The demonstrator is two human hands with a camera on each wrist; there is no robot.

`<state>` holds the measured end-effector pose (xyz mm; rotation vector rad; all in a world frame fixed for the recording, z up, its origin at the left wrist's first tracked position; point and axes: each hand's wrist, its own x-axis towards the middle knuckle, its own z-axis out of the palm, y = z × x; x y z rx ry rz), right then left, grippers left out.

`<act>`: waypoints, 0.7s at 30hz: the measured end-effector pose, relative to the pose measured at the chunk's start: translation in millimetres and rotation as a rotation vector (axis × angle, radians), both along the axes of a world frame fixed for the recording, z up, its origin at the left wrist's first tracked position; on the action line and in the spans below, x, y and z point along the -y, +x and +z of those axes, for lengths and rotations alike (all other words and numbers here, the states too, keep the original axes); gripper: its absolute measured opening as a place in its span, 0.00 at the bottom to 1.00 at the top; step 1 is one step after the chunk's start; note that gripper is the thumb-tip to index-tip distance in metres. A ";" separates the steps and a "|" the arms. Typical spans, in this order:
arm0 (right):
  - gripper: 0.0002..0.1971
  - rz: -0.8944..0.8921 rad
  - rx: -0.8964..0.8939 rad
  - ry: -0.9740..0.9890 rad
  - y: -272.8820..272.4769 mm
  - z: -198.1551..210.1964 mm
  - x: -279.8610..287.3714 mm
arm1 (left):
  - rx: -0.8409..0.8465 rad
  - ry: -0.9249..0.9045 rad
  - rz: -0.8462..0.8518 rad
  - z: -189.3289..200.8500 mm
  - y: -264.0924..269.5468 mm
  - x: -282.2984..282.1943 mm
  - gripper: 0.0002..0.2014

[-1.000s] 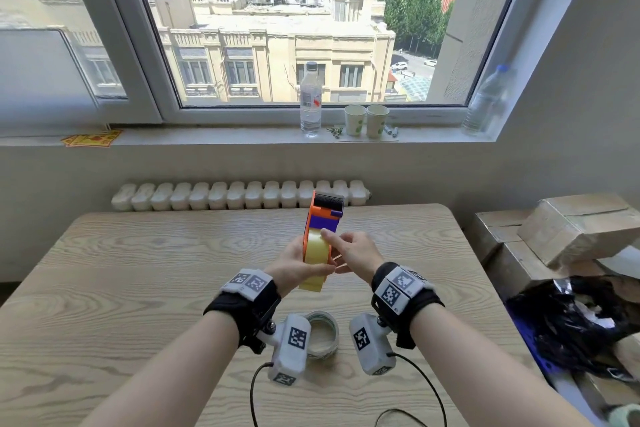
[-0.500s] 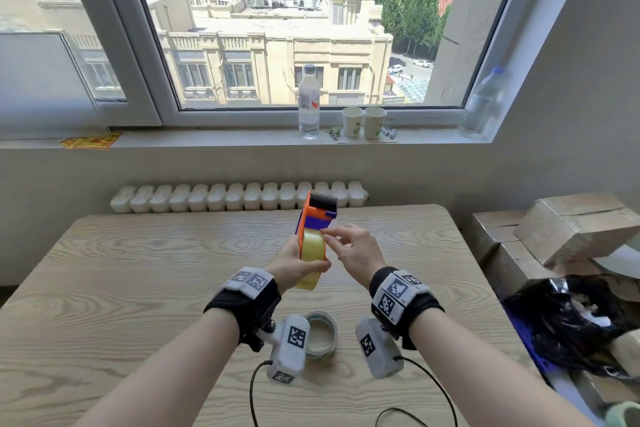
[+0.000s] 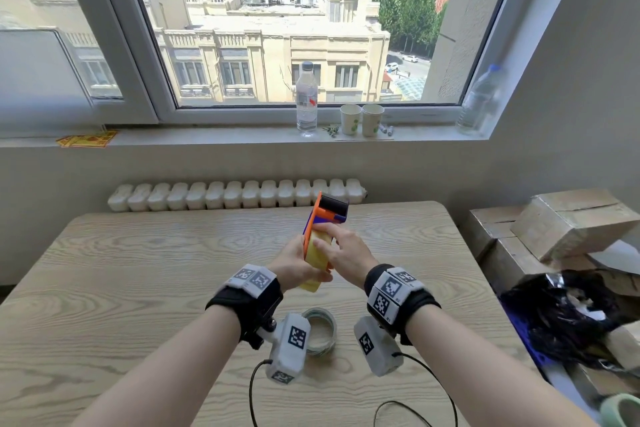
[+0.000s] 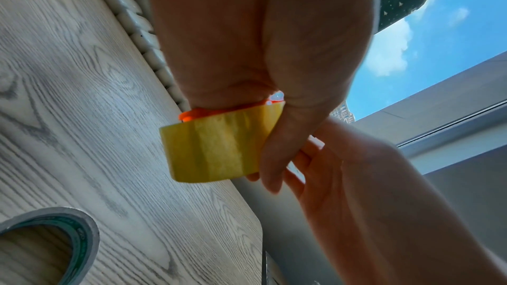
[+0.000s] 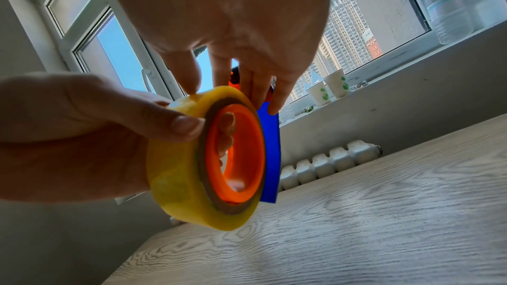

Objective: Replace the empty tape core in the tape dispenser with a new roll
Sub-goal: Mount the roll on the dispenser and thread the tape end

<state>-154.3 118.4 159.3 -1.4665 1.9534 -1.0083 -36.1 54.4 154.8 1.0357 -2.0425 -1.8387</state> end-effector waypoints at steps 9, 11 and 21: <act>0.14 0.021 -0.054 0.025 1.6 1.4 -1.2 | 0.019 0.033 0.010 -0.6 4.7 2.6 0.31; 0.12 0.020 -0.063 0.033 2.8 1.1 1.0 | 0.025 0.015 -0.001 2.0 4.9 0.9 0.26; 0.03 -0.020 0.056 0.093 6.2 -1.4 10.0 | 0.005 -0.027 -0.001 -2.9 5.6 0.7 0.22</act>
